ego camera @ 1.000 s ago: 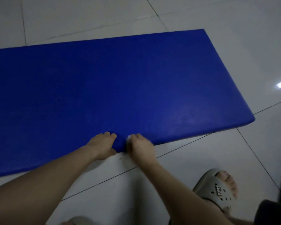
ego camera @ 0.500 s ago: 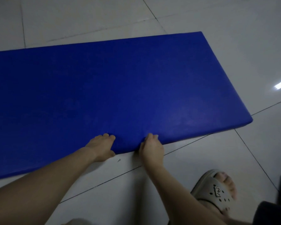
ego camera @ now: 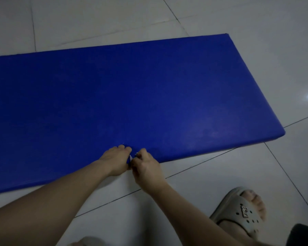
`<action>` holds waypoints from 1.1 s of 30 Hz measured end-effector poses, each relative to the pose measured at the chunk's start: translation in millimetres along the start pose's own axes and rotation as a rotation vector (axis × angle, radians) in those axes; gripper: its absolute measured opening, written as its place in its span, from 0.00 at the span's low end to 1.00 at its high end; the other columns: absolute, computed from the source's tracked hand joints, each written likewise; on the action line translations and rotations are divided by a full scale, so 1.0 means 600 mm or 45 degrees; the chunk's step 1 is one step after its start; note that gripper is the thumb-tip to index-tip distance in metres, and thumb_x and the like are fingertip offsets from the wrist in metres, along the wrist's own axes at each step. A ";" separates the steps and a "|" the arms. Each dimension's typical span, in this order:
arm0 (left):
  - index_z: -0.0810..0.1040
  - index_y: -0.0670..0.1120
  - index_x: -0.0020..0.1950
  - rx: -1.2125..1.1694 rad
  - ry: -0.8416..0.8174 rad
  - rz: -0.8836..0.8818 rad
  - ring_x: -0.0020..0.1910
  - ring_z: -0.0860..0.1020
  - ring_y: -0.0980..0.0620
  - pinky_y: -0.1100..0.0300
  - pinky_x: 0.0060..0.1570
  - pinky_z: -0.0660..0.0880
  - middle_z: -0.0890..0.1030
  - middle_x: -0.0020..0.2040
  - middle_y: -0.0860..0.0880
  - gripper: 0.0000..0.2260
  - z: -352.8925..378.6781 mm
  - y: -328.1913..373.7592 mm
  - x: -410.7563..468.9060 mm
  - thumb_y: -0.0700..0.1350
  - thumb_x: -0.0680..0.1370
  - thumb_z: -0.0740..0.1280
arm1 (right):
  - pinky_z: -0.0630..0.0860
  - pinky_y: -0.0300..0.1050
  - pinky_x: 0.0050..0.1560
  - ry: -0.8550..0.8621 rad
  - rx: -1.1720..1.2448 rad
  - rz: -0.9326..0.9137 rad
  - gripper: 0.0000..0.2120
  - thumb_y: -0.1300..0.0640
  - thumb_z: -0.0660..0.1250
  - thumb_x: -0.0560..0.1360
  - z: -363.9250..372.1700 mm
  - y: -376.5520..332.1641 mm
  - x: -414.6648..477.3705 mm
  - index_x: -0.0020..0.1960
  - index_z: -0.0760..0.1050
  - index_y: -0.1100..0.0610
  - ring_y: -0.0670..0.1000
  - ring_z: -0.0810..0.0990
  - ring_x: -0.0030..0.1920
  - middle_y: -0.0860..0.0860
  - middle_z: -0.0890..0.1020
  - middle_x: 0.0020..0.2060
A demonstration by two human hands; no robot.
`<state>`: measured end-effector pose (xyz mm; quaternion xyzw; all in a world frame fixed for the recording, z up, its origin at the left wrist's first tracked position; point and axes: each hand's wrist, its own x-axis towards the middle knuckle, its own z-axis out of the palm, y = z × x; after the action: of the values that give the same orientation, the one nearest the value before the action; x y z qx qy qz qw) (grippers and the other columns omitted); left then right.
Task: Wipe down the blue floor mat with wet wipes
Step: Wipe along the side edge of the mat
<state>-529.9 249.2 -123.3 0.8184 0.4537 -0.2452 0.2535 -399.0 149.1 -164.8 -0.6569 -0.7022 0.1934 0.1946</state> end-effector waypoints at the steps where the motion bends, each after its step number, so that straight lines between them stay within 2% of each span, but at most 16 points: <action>1: 0.65 0.52 0.52 -0.006 0.004 -0.002 0.48 0.71 0.48 0.54 0.48 0.69 0.69 0.51 0.49 0.14 0.002 -0.001 0.000 0.57 0.79 0.67 | 0.77 0.48 0.33 0.006 -0.037 0.000 0.03 0.58 0.70 0.75 0.000 -0.003 0.005 0.48 0.79 0.57 0.51 0.75 0.39 0.52 0.74 0.47; 4: 0.66 0.52 0.52 -0.031 0.001 -0.001 0.49 0.71 0.48 0.54 0.49 0.71 0.71 0.52 0.49 0.14 0.005 -0.004 0.001 0.57 0.79 0.67 | 0.68 0.42 0.25 -0.062 -0.160 -0.045 0.12 0.56 0.79 0.65 -0.014 -0.007 0.022 0.42 0.77 0.57 0.50 0.74 0.31 0.51 0.75 0.39; 7: 0.66 0.51 0.53 -0.017 0.002 0.015 0.49 0.72 0.48 0.54 0.49 0.71 0.70 0.51 0.49 0.15 0.004 -0.007 0.003 0.58 0.78 0.68 | 0.59 0.40 0.24 -0.049 -0.237 0.080 0.16 0.57 0.81 0.59 -0.037 0.017 0.029 0.36 0.74 0.56 0.50 0.72 0.27 0.51 0.74 0.34; 9: 0.65 0.51 0.53 0.002 -0.006 0.018 0.50 0.71 0.48 0.55 0.49 0.69 0.69 0.51 0.50 0.15 0.003 -0.008 0.002 0.56 0.78 0.68 | 0.63 0.42 0.26 -0.026 -0.217 0.257 0.12 0.58 0.77 0.64 -0.063 0.059 0.025 0.39 0.74 0.57 0.54 0.75 0.30 0.53 0.76 0.38; 11: 0.64 0.52 0.53 0.008 -0.014 0.020 0.50 0.70 0.48 0.56 0.50 0.69 0.69 0.51 0.50 0.14 0.004 -0.008 0.000 0.55 0.79 0.68 | 0.71 0.48 0.34 -0.002 -0.242 0.462 0.05 0.57 0.69 0.73 -0.100 0.118 0.005 0.45 0.74 0.58 0.56 0.77 0.38 0.54 0.75 0.45; 14: 0.65 0.52 0.53 0.009 -0.016 0.023 0.50 0.71 0.49 0.56 0.50 0.68 0.69 0.51 0.50 0.14 0.006 -0.008 0.001 0.55 0.79 0.68 | 0.73 0.49 0.39 0.212 -0.184 0.745 0.05 0.57 0.67 0.76 -0.160 0.195 -0.033 0.46 0.74 0.59 0.56 0.77 0.40 0.54 0.74 0.47; 16: 0.66 0.51 0.55 0.018 -0.016 0.019 0.51 0.71 0.49 0.57 0.50 0.68 0.69 0.51 0.51 0.14 0.005 -0.008 0.000 0.55 0.78 0.68 | 0.73 0.49 0.41 0.304 -0.157 0.887 0.05 0.57 0.66 0.78 -0.170 0.204 -0.039 0.48 0.74 0.59 0.56 0.77 0.41 0.54 0.75 0.47; 19: 0.66 0.51 0.55 0.042 -0.046 0.018 0.50 0.71 0.50 0.58 0.49 0.68 0.69 0.51 0.51 0.14 0.001 -0.004 -0.001 0.55 0.79 0.68 | 0.75 0.52 0.44 0.237 -0.127 0.873 0.06 0.57 0.64 0.80 -0.133 0.150 -0.027 0.50 0.74 0.60 0.57 0.78 0.44 0.55 0.75 0.48; 21: 0.68 0.50 0.55 0.065 -0.068 0.012 0.49 0.72 0.50 0.58 0.48 0.68 0.70 0.51 0.50 0.14 -0.005 0.003 -0.001 0.55 0.79 0.68 | 0.75 0.51 0.46 0.089 -0.087 0.737 0.07 0.56 0.62 0.81 -0.096 0.096 -0.015 0.52 0.74 0.59 0.55 0.77 0.44 0.54 0.74 0.50; 23: 0.70 0.48 0.57 0.104 -0.120 -0.019 0.49 0.73 0.50 0.58 0.47 0.69 0.71 0.51 0.50 0.16 -0.016 0.013 0.001 0.57 0.78 0.69 | 0.73 0.49 0.42 -0.024 -0.068 0.554 0.06 0.57 0.62 0.81 -0.066 0.050 -0.006 0.51 0.74 0.59 0.54 0.75 0.40 0.54 0.74 0.49; 26: 0.71 0.49 0.47 0.289 -0.205 -0.081 0.43 0.73 0.51 0.58 0.41 0.71 0.72 0.43 0.52 0.16 -0.038 0.041 0.006 0.60 0.78 0.68 | 0.70 0.48 0.37 -0.088 -0.043 0.418 0.05 0.58 0.62 0.81 -0.069 0.047 0.002 0.47 0.72 0.59 0.53 0.71 0.36 0.55 0.74 0.46; 27: 0.70 0.49 0.45 0.380 -0.188 -0.085 0.42 0.73 0.51 0.58 0.40 0.71 0.73 0.42 0.52 0.17 -0.046 0.056 0.008 0.62 0.77 0.67 | 0.71 0.49 0.38 -0.093 -0.061 0.425 0.05 0.58 0.62 0.81 -0.081 0.064 0.001 0.48 0.72 0.59 0.54 0.73 0.37 0.55 0.74 0.47; 29: 0.71 0.48 0.49 0.430 -0.015 0.001 0.44 0.73 0.50 0.56 0.42 0.72 0.74 0.47 0.51 0.19 -0.055 0.097 0.020 0.64 0.76 0.67 | 0.71 0.49 0.41 -0.023 -0.071 0.588 0.05 0.57 0.63 0.80 -0.122 0.116 -0.012 0.50 0.72 0.59 0.56 0.75 0.41 0.54 0.73 0.50; 31: 0.70 0.48 0.55 0.261 0.178 0.171 0.45 0.70 0.49 0.54 0.45 0.73 0.72 0.52 0.49 0.22 -0.049 0.146 0.034 0.65 0.76 0.67 | 0.70 0.48 0.42 0.136 -0.072 0.776 0.05 0.57 0.63 0.81 -0.167 0.179 -0.035 0.51 0.73 0.59 0.54 0.73 0.40 0.53 0.72 0.50; 33: 0.70 0.47 0.56 0.179 0.237 0.284 0.47 0.71 0.49 0.53 0.48 0.73 0.70 0.52 0.49 0.23 -0.035 0.185 0.043 0.65 0.76 0.68 | 0.69 0.46 0.42 0.225 -0.085 0.903 0.06 0.56 0.62 0.82 -0.199 0.226 -0.051 0.52 0.73 0.59 0.52 0.73 0.40 0.53 0.73 0.51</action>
<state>-417.9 227.5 -102.4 0.8986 0.3633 -0.1699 0.1782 -219.6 129.1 -135.6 -0.8797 -0.4173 0.1683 0.1538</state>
